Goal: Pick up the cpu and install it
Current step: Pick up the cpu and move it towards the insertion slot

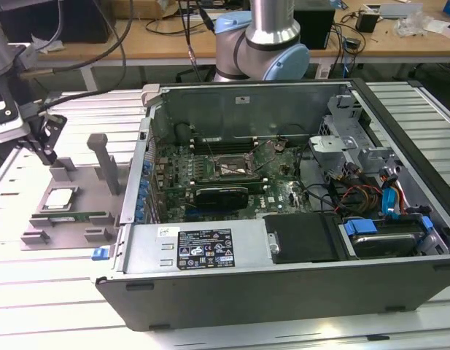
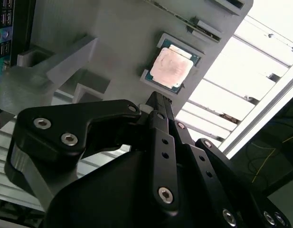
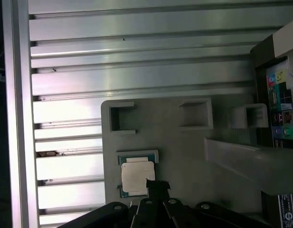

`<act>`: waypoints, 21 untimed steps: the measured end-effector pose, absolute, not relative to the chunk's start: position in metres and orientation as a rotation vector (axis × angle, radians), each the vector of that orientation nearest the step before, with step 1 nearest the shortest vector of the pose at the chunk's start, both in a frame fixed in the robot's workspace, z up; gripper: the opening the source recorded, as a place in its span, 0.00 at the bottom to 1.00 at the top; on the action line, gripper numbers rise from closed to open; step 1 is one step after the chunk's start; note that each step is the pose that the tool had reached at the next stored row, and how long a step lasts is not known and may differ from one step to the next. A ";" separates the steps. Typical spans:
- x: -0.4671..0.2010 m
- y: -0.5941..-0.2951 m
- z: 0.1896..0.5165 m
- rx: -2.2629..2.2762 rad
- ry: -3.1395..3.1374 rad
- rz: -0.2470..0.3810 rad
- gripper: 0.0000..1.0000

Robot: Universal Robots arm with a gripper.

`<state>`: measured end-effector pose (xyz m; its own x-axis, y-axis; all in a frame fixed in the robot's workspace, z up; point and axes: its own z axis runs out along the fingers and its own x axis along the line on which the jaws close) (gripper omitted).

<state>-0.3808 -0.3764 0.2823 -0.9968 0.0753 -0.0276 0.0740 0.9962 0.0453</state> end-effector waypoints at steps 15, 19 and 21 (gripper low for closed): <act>-0.388 -0.385 0.248 0.115 3.109 0.069 0.11; -0.390 -0.386 0.241 0.114 3.109 0.069 0.11; -0.391 -0.386 0.237 0.113 3.109 0.069 0.11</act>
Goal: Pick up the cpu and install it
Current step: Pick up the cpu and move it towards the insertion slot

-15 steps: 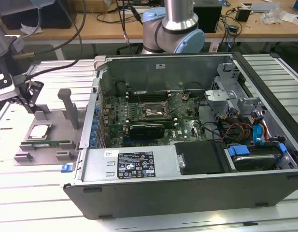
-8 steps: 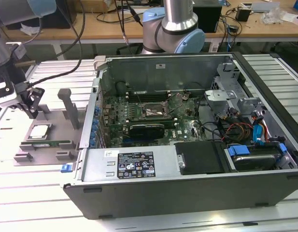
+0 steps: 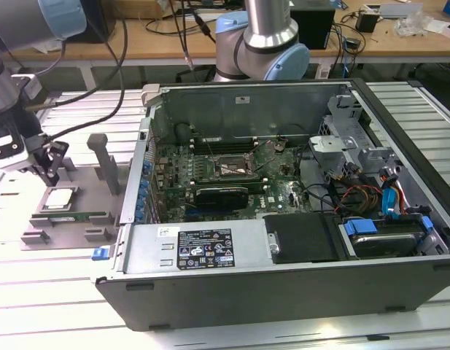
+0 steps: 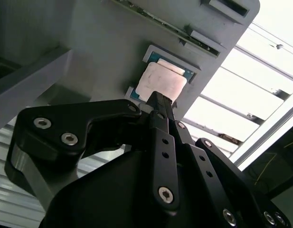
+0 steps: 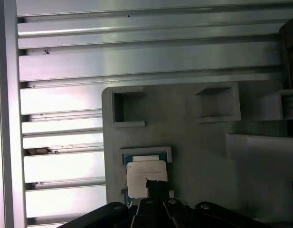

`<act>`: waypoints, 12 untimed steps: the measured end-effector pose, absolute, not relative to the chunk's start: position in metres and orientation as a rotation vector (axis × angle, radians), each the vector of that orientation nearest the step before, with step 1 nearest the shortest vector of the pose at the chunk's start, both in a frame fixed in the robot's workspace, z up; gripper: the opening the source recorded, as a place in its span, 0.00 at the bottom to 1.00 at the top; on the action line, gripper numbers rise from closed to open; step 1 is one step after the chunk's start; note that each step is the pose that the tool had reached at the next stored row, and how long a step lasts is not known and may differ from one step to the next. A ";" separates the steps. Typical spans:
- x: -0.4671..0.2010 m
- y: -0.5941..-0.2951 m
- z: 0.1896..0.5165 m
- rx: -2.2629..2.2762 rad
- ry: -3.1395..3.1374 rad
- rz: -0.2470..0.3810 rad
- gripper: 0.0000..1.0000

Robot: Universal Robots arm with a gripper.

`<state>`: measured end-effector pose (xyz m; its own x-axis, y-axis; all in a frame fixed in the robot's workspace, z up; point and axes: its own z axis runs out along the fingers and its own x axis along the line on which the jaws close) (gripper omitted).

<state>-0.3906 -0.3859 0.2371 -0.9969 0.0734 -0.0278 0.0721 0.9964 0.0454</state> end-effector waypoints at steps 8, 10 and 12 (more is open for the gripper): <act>-0.395 -0.387 0.218 0.088 3.110 0.069 0.11; -0.395 -0.387 0.214 0.080 3.112 0.069 0.11; -0.395 -0.387 0.211 0.077 3.112 0.069 0.11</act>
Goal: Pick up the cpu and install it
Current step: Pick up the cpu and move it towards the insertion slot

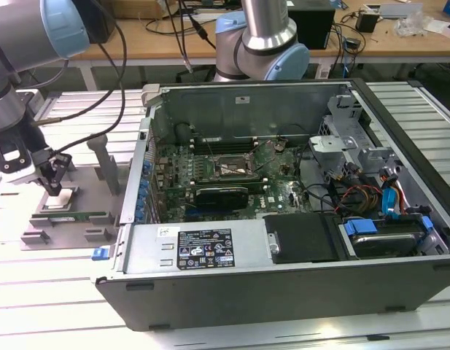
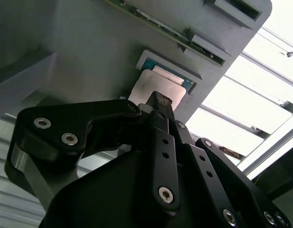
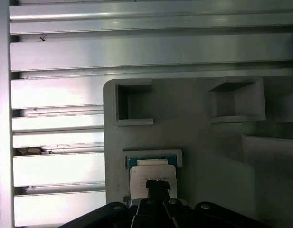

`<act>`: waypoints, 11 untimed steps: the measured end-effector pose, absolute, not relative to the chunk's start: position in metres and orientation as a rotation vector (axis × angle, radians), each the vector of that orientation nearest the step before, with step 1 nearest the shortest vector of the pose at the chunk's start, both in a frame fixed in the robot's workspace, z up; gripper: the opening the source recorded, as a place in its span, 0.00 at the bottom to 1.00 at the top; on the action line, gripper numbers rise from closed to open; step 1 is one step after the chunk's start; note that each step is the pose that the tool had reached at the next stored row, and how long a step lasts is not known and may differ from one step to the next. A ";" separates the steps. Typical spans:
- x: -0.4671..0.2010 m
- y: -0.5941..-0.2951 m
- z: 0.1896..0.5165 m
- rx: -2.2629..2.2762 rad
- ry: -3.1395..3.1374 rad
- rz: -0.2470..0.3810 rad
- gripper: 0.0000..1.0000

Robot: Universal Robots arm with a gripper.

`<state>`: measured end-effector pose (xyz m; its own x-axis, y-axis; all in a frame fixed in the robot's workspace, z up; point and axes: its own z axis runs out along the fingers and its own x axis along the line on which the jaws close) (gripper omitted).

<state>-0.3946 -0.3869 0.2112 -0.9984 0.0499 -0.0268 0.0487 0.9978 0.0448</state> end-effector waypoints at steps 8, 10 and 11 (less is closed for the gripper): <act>-0.395 -0.387 0.210 0.074 3.112 0.068 0.11; -0.395 -0.387 0.209 0.075 3.112 0.067 0.11; -0.395 -0.387 0.209 0.075 3.112 0.067 0.11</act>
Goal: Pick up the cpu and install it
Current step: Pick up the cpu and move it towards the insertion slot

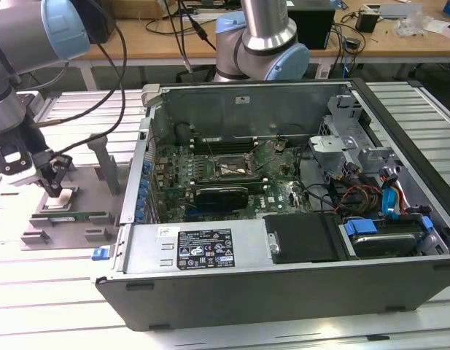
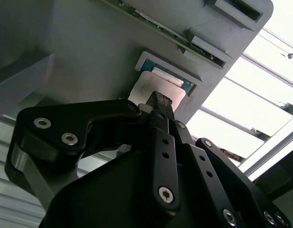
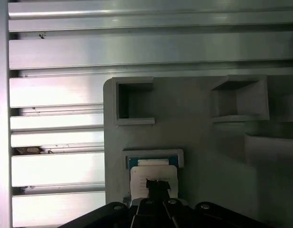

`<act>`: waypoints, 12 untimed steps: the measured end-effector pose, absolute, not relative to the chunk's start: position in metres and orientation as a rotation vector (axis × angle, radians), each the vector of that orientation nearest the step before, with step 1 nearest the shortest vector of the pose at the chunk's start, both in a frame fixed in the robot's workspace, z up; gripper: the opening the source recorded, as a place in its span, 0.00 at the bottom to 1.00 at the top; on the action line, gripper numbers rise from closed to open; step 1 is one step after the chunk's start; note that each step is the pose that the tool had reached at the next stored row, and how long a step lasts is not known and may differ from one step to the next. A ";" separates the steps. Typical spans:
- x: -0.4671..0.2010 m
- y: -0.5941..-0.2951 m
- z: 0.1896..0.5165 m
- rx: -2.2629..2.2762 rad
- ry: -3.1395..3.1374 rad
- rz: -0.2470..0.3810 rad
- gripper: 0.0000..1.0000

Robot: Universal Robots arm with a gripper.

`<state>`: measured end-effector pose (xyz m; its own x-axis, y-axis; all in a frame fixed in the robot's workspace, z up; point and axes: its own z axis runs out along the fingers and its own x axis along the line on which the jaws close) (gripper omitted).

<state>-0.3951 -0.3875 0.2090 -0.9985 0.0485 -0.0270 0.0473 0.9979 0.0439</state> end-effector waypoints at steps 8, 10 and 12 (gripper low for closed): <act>-0.395 -0.388 0.209 0.074 3.112 0.067 0.23; -0.395 -0.388 0.209 0.074 3.112 0.067 0.36; -0.395 -0.388 0.209 0.074 3.112 0.067 0.42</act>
